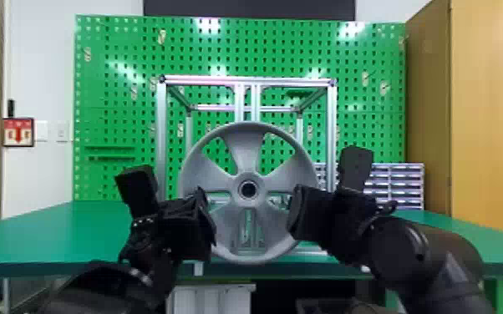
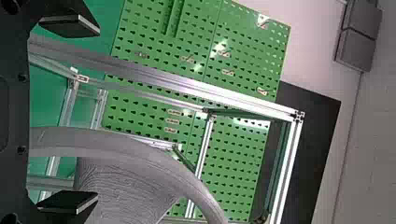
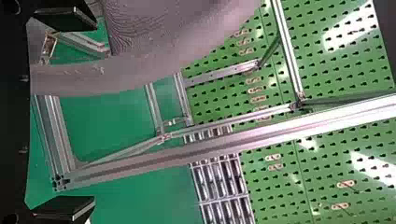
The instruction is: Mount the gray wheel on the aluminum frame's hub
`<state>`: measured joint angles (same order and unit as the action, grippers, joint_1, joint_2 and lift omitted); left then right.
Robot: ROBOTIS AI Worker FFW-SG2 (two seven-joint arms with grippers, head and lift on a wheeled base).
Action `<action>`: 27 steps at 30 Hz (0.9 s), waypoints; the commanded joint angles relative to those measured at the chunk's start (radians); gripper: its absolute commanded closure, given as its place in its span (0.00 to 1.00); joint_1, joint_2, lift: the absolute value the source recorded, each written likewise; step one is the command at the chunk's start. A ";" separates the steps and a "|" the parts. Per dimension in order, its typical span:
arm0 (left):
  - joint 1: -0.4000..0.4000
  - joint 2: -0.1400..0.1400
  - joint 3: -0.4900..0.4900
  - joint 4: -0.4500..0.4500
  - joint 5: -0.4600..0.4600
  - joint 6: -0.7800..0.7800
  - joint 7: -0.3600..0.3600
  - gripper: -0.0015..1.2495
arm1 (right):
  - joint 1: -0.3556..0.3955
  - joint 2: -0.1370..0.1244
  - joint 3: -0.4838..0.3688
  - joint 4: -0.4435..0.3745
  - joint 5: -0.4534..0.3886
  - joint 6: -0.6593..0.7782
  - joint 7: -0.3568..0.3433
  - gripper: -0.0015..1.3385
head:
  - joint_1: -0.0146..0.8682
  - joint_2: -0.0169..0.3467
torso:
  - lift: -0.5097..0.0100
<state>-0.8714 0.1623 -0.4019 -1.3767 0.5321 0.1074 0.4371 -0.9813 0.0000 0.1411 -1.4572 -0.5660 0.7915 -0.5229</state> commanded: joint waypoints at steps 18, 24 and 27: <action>0.117 0.042 0.043 -0.189 -0.041 0.043 0.000 0.05 | 0.130 -0.003 -0.038 -0.230 -0.066 0.008 0.000 0.00 | 0.01 0.06 | 0.02; 0.183 0.072 0.061 -0.280 -0.050 0.081 0.000 0.05 | 0.201 -0.025 -0.054 -0.330 -0.074 0.008 0.000 0.00 | 0.01 0.06 | 0.02; 0.223 0.088 0.075 -0.329 -0.066 0.101 0.000 0.06 | 0.247 -0.034 -0.071 -0.377 -0.074 0.006 0.000 0.00 | 0.01 0.06 | 0.02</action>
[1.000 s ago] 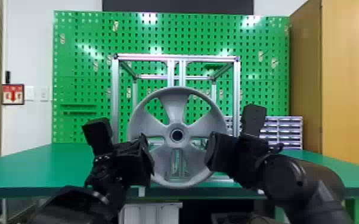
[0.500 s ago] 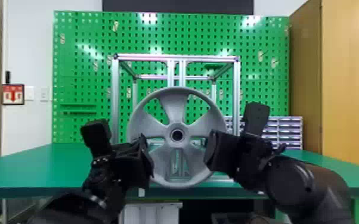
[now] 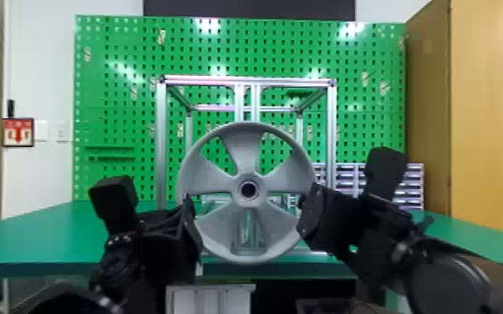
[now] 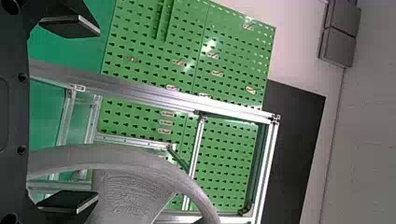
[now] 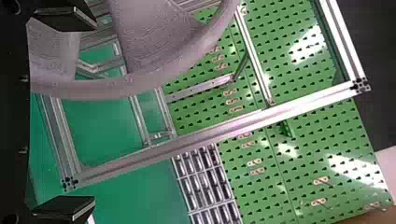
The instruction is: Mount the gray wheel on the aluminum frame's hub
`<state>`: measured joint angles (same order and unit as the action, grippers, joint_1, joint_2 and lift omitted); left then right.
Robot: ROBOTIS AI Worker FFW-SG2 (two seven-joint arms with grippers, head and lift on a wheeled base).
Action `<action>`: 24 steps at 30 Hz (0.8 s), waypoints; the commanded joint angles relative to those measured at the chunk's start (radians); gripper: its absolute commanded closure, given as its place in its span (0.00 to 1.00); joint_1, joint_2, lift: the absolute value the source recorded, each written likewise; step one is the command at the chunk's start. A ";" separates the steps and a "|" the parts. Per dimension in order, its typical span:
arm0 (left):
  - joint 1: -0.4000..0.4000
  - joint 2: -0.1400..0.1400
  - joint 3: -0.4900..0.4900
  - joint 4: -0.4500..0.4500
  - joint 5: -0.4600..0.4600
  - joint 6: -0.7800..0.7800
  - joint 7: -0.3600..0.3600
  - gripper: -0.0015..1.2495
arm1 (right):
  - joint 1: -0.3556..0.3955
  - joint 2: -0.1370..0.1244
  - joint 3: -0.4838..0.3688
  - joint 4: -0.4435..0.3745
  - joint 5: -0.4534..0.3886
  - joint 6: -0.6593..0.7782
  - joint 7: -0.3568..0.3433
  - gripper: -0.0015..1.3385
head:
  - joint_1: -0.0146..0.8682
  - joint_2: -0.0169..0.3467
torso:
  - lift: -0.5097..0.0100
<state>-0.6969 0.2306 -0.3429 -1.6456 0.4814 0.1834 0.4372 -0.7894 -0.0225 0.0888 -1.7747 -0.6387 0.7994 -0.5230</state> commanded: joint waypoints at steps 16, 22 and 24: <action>0.255 0.072 0.084 -0.188 -0.083 0.064 -0.009 0.09 | 0.309 -0.051 -0.072 -0.124 0.076 -0.092 0.199 0.00 | 0.01 0.06 | 0.02; 0.330 0.070 0.124 -0.191 -0.112 0.065 -0.051 0.10 | 0.414 -0.057 -0.084 -0.137 0.168 -0.163 0.271 0.00 | 0.01 0.06 | 0.02; 0.359 0.070 0.134 -0.191 -0.132 0.073 -0.068 0.10 | 0.455 -0.057 -0.090 -0.138 0.194 -0.180 0.290 0.00 | 0.01 0.06 | 0.02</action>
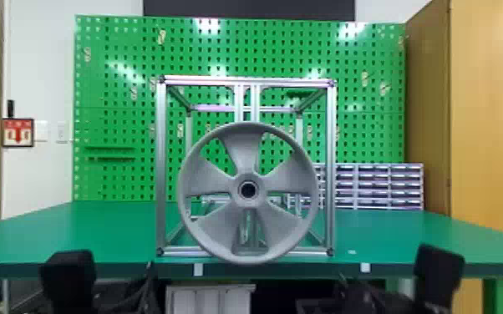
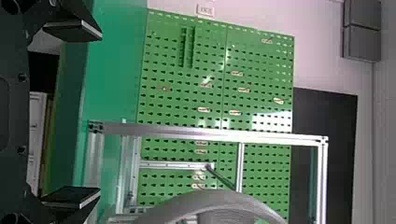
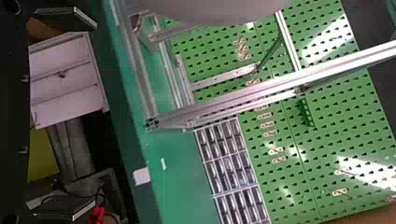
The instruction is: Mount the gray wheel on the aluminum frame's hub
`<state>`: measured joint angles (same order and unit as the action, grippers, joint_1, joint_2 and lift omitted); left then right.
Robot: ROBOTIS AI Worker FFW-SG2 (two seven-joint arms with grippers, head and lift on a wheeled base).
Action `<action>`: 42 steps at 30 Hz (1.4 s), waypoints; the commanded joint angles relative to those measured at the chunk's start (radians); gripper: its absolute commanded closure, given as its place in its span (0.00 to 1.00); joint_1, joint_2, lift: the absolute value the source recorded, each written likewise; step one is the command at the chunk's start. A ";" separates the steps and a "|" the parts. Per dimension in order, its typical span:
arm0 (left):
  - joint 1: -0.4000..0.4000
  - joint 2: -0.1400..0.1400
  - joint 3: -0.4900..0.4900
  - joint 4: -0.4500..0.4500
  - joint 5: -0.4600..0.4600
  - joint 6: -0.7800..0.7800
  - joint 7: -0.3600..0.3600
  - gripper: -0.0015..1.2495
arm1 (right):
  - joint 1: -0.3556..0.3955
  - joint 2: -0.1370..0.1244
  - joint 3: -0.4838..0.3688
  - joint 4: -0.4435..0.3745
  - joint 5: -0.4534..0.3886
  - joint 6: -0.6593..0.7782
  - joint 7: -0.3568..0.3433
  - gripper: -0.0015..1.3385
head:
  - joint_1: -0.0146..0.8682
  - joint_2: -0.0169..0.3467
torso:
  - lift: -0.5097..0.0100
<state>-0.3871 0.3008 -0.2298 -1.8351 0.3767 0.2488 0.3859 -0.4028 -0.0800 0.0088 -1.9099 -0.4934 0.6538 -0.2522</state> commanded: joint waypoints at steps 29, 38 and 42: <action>0.320 -0.065 0.247 0.048 -0.242 -0.108 -0.337 0.10 | 0.387 0.026 -0.010 0.118 0.346 -0.474 0.099 0.00 | 0.01 0.06 | 0.02; 0.352 -0.069 0.282 0.126 -0.245 -0.209 -0.415 0.10 | 0.409 0.039 0.020 0.212 0.383 -0.611 0.099 0.00 | 0.01 0.06 | 0.02; 0.364 -0.075 0.282 0.154 -0.243 -0.243 -0.423 0.10 | 0.429 0.051 0.028 0.227 0.389 -0.640 0.099 0.00 | 0.01 0.06 | 0.02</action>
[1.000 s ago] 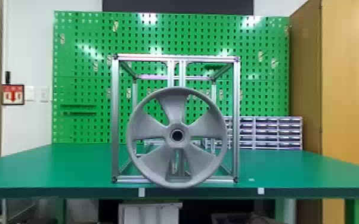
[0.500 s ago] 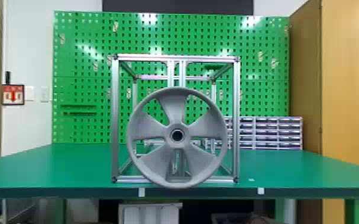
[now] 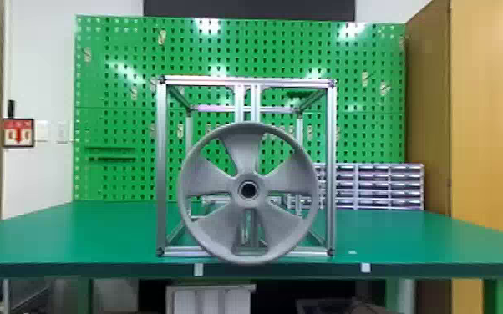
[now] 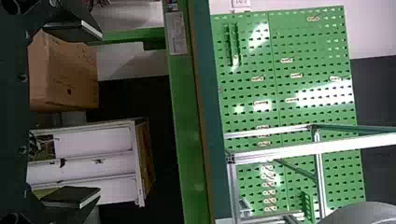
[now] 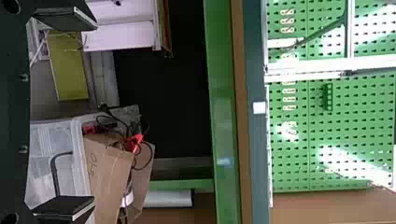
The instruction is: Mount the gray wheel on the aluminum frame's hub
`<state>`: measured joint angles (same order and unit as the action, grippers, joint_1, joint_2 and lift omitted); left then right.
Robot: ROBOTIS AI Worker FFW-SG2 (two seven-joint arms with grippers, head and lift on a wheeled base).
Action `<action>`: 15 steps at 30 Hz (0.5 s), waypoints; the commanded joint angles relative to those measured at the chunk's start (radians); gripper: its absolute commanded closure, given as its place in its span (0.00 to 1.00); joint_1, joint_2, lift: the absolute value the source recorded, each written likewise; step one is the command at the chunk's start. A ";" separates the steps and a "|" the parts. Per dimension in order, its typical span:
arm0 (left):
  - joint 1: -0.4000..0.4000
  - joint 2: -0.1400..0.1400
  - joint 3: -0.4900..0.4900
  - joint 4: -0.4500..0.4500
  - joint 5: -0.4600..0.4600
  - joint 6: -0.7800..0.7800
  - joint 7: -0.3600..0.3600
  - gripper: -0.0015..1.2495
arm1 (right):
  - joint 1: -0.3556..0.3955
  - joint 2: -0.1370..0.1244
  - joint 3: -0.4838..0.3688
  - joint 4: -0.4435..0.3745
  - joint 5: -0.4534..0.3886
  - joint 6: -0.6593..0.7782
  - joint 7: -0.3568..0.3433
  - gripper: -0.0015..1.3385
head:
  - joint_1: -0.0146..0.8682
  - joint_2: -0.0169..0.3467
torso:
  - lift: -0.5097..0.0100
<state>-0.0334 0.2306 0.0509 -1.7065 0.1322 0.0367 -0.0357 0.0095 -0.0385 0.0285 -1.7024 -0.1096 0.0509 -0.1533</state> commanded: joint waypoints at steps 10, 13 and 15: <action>0.043 -0.046 0.030 0.056 -0.019 -0.055 -0.052 0.10 | 0.044 0.015 0.017 0.047 0.005 -0.083 0.000 0.01 | 0.01 0.06 | 0.02; 0.043 -0.050 0.041 0.056 -0.019 -0.057 -0.062 0.10 | 0.046 0.015 0.024 0.050 0.005 -0.085 0.000 0.01 | 0.01 0.06 | 0.02; 0.041 -0.051 0.043 0.058 -0.020 -0.055 -0.066 0.10 | 0.046 0.012 0.030 0.053 0.008 -0.089 0.000 0.01 | 0.01 0.06 | 0.02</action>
